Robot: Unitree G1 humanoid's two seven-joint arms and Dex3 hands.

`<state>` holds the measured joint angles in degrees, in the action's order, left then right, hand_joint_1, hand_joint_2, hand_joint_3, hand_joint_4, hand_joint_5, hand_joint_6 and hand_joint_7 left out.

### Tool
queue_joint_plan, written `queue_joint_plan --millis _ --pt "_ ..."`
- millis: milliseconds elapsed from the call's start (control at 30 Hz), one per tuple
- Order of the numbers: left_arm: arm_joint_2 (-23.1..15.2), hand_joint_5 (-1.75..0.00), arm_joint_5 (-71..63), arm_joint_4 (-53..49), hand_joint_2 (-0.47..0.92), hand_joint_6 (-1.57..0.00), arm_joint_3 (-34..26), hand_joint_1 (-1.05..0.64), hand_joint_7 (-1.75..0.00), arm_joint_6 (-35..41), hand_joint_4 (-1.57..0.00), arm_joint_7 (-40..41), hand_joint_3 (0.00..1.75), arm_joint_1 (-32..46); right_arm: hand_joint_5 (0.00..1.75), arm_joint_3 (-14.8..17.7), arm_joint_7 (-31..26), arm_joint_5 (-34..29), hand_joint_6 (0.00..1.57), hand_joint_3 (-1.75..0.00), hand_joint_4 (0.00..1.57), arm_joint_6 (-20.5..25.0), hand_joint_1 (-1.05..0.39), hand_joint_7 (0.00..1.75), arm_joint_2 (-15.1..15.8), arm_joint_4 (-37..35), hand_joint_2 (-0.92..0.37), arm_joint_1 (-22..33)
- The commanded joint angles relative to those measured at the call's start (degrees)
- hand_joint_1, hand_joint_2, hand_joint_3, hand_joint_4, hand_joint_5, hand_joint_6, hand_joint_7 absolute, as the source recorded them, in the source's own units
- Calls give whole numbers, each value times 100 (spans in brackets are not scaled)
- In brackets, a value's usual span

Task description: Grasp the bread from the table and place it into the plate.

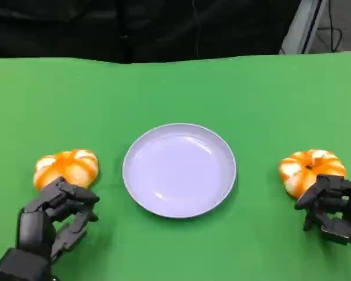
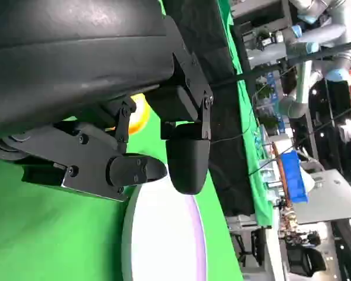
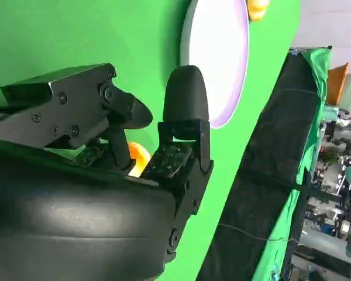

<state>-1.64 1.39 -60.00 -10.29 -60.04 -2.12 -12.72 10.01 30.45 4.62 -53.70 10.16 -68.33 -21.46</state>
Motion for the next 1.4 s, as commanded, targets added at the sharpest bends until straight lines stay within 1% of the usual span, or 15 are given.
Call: queue_joint_plan --millis 33,533,700,833,867,967,1000,1067,1100,1133,1167,1200,1233,1267,1400 --pt "-86 -149 151 14 92 -80 -54 -8 -124 -59 -77 -108 45 -10 145 -13 -70 -28 90 -80 87 -121 10 107 99 15 -74 13" --pt "-157 -146 207 202 92 -80 -63 -9 -122 -48 -76 -142 45 98 141 -55 -145 -65 92 -75 89 -260 10 100 64 78 -77 63" --pt "-205 -146 223 377 92 -79 -82 -8 -122 -66 -76 -172 45 187 133 -135 -350 -228 96 -53 89 -338 7 90 85 146 -86 119" --pt "-229 -142 265 455 92 -82 -101 -7 -117 -64 -78 -218 42 231 132 -178 -396 -236 97 -50 89 -359 7 89 80 163 -88 144" --pt "-239 -138 259 465 92 -83 -105 -6 -113 -87 -79 -218 41 237 133 -186 -402 -234 97 -51 89 -379 7 89 78 161 -88 144" --pt "-281 -118 239 460 92 -88 -92 -4 -88 -213 -80 -262 42 256 133 -177 -314 -150 97 -51 89 -333 6 89 57 164 -88 154" --pt "-291 -107 245 449 92 -92 -89 -5 -72 -247 -81 -283 40 257 133 -169 -271 -117 96 -51 89 -306 6 89 49 164 -89 155" --pt "-328 -88 205 400 92 -97 -88 -6 -51 -406 -83 -291 35 241 133 -170 -269 -107 96 -51 89 -292 6 89 45 159 -89 158" --pt "-340 -70 192 378 92 -102 -87 -9 -33 -463 -86 -292 31 233 133 -170 -271 -105 97 -51 90 -289 6 89 44 158 -89 160" --pt "-348 -62 186 358 92 -105 -85 -9 -25 -502 -88 -292 30 226 133 -170 -270 -102 97 -51 90 -286 6 89 43 157 -89 161" --pt "-379 -58 122 355 92 -106 -81 -10 -21 -551 -89 -244 29 214 133 -172 -282 -114 97 -51 90 -314 6 89 48 151 -89 162" --pt "-401 -47 72 350 92 -106 -79 -14 -13 -587 -89 -205 25 204 133 -176 -294 -125 96 -51 89 -337 6 89 52 147 -89 162" --pt "-416 -42 35 345 92 -106 -78 -15 -9 -612 -89 -176 23 196 133 -178 -302 -133 96 -51 89 -353 6 90 55 143 -89 163" --pt "-432 -40 34 346 92 -106 -80 -16 -8 -642 -89 -185 22 181 133 -178 -297 -132 96 -51 89 -352 6 90 55 142 -89 163" --pt "-486 -15 49 390 92 -98 -92 -24 -1 -682 -90 -209 18 159 135 -173 -278 -111 96 -52 89 -304 6 92 43 152 -89 168"
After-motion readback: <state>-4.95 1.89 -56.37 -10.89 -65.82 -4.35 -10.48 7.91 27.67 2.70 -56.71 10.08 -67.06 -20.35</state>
